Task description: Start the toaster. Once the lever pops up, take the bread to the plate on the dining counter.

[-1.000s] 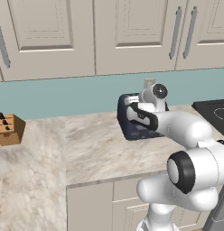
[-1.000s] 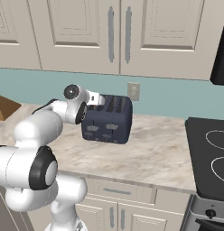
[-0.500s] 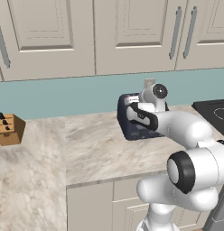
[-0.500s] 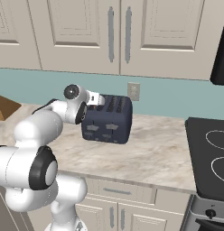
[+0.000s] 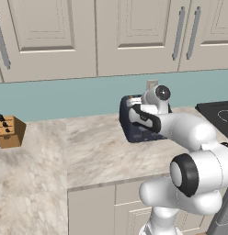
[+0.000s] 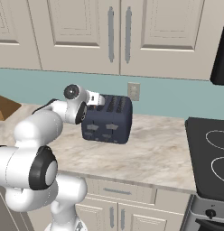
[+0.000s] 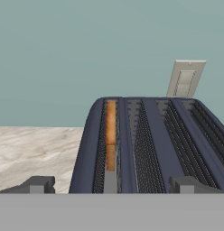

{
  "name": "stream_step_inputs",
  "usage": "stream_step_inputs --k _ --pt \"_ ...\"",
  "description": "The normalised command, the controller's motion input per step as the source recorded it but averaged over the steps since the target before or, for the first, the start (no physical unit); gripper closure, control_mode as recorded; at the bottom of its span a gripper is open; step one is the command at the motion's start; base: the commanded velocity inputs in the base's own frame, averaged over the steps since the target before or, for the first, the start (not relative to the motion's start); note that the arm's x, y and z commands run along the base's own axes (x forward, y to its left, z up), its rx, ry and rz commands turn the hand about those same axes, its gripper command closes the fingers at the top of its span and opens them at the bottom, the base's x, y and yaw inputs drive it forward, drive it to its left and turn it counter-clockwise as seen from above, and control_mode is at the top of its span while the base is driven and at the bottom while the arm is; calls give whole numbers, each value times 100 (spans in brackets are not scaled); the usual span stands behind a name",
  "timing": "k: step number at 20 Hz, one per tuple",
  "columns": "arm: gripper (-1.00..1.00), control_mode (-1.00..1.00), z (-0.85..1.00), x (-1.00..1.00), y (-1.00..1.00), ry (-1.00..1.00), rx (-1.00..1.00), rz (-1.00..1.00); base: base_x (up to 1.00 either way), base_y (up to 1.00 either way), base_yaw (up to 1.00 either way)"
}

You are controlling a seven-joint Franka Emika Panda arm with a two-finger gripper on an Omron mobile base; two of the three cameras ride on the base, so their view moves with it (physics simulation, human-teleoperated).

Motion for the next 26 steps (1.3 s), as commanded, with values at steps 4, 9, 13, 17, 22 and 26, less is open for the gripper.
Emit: stream_step_inputs --k 4,9,13,17,22,26 --pt "-100 -100 0 0 0 0 0 0 0 0 0" --pt "-100 -100 0 0 0 0 0 0 0 0 0" --pt "-100 -100 0 0 0 0 0 0 0 0 0" --pt "-100 -100 0 0 0 0 0 0 0 0 0" --pt "-100 -100 0 0 0 0 0 0 0 0 0" --pt "-100 -100 0 0 0 0 0 0 0 0 0"
